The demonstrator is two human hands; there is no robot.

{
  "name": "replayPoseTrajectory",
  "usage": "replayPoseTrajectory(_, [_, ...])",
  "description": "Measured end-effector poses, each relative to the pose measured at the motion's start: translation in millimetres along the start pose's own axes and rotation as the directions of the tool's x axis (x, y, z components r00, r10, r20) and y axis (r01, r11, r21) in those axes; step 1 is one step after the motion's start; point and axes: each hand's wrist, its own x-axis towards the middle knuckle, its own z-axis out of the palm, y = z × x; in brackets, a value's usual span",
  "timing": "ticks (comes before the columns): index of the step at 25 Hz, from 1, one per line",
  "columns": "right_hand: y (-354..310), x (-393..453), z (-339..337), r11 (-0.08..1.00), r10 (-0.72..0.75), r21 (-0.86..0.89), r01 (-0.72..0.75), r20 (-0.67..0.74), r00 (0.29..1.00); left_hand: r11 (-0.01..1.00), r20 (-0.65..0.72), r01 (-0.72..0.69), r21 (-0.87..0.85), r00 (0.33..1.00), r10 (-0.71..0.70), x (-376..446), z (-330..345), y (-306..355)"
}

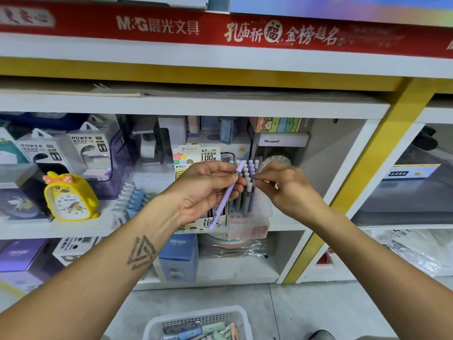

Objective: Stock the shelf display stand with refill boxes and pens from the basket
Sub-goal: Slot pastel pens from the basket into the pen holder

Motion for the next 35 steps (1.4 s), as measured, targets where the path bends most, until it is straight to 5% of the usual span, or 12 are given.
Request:
replayPoseTrajectory(2, [-6.1,4.8,-5.2,0.966,0.136,0.226,-0.124,-0.038,0.990,1.000,0.021,-0.006,0.010,1.000,0.006,-0.1,3.6,-1.5])
replayPoseTrajectory(5, [-18.7,11.6,-11.5,0.677,0.304,0.678,-0.286,0.096,0.948,1.000,0.030,-0.011,0.010,0.999,0.011,-1.2,10.0,-3.6])
replayPoseTrajectory(9, [-23.3,14.2,-17.6,0.599,0.354,0.760,-0.252,0.031,0.935,0.975,-0.034,-0.172,0.138,0.983,0.178,1.9,17.9,-5.7])
replayPoseTrajectory(11, [-14.9,13.3,-24.8,0.711,0.389,0.669,-0.217,-0.117,0.914,0.763,-0.027,-0.292,0.577,0.926,0.375,4.0,14.3,-5.6])
replayPoseTrajectory(13, [-7.2,9.0,-28.7,0.899,0.282,0.397,-0.184,-0.203,0.938,0.387,0.148,-0.341,0.857,0.882,0.448,3.9,9.1,-9.0])
replayPoseTrajectory(15, [-5.4,2.1,-23.2,0.968,0.161,0.219,-0.126,-0.154,0.975,0.111,0.305,-0.371,0.922,0.873,0.380,4.7,4.3,-15.9])
replayPoseTrajectory(17, [-6.3,-2.8,-14.8,0.983,0.093,0.164,-0.077,-0.092,0.991,-0.009,0.354,-0.371,0.929,0.881,0.314,6.4,1.5,-25.1])
replayPoseTrajectory(29, [-9.6,-8.3,-5.7,0.989,-0.053,0.139,0.051,0.012,0.999,-0.033,0.330,-0.333,0.942,0.909,0.256,10.7,-3.5,-31.2])
replayPoseTrajectory(35, [-4.8,-9.0,5.9,0.997,0.025,0.070,-0.025,-0.001,1.000,-0.010,0.323,-0.330,0.944,0.915,0.244,12.2,-3.9,-31.5])
